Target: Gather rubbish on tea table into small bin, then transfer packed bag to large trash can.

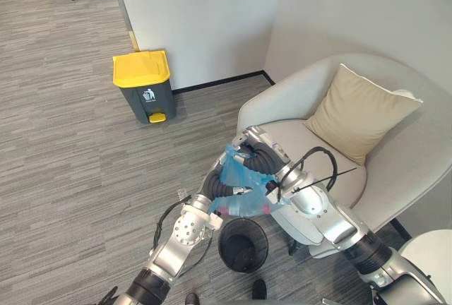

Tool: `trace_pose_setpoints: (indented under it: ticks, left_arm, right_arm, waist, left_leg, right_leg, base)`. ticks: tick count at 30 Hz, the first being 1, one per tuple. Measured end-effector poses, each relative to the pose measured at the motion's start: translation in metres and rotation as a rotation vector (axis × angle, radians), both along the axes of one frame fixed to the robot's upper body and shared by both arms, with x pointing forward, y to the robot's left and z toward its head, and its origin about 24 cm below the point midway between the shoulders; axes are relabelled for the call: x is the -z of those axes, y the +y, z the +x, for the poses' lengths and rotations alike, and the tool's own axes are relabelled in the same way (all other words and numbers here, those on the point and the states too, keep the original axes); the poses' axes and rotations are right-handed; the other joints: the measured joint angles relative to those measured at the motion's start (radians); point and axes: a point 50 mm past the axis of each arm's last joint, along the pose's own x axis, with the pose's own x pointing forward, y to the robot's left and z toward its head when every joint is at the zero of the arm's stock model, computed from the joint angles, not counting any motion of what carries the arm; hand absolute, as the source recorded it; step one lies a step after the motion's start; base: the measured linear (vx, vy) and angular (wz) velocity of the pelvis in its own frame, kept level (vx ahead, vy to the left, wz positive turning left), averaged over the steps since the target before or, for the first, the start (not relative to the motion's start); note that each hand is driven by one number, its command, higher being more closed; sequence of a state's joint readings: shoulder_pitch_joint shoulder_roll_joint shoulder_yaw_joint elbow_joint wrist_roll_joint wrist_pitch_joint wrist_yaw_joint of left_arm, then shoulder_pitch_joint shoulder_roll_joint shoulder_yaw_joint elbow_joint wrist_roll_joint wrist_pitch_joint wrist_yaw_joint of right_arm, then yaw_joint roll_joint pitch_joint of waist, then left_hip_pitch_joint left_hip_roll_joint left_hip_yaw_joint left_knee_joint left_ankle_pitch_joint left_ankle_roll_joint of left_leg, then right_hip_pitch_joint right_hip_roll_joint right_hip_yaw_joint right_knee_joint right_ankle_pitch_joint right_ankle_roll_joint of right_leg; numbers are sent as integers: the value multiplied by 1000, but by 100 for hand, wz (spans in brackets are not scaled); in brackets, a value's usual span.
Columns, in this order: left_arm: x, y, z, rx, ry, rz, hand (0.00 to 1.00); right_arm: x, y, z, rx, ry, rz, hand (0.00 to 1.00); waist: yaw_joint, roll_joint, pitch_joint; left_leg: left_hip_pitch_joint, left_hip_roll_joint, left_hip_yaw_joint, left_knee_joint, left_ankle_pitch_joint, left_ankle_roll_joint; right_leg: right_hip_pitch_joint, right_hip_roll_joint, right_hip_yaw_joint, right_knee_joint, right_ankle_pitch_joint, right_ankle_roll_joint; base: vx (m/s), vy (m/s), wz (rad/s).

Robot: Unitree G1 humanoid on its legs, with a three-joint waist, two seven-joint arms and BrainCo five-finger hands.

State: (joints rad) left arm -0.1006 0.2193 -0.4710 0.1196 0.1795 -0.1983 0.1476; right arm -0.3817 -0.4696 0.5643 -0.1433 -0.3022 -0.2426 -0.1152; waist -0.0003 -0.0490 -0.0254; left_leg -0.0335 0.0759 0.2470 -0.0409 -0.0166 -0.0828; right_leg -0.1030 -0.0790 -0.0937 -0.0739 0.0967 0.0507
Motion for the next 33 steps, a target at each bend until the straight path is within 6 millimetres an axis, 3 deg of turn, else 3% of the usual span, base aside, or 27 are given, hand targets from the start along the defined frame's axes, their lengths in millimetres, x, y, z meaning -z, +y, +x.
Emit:
trace_pose_setpoints:
  ticks: [5,10,18,19,33]
  left_arm:
    - [4,-6,-1,23,5,30,0]
    - [11,-15,-3,20,18,50,0]
    - [20,-15,-2,-56,31,92,0]
    - [21,-15,-1,-63,35,98,100]
    - [30,-7,1,-106,71,130,100]
  right_arm:
    - [-1,5,0,-14,20,22,100]
    - [3,23,-5,-75,72,41,100]
    - [6,40,-12,-132,149,105,100]
    - [8,42,-14,-139,174,127,100]
    - [22,55,-26,-226,336,205,100]
  waist:
    - [0,-10,-7]
    - [0,-12,-8]
    - [0,-14,-7]
    - [0,-15,-7]
    - [-12,-28,-4]
  left_leg:
    - [0,0,0,0,0,0]
    - [1,1,1,0,1,-1]
    - [5,5,0,-1,3,-4]
    - [10,5,-1,-11,8,-4]
    - [34,7,-3,-29,14,-8]
  right_leg:
    - [0,0,3,0,1,-1]
    - [0,2,8,0,2,-2]
    - [3,6,15,0,2,-4]
    - [4,7,15,0,2,-4]
    - [17,14,26,-3,2,-3]
  base:
    - [0,0,0]
    - [0,0,0]
    - [0,0,0]
    - [0,0,0]
    - [-1,-1,0]
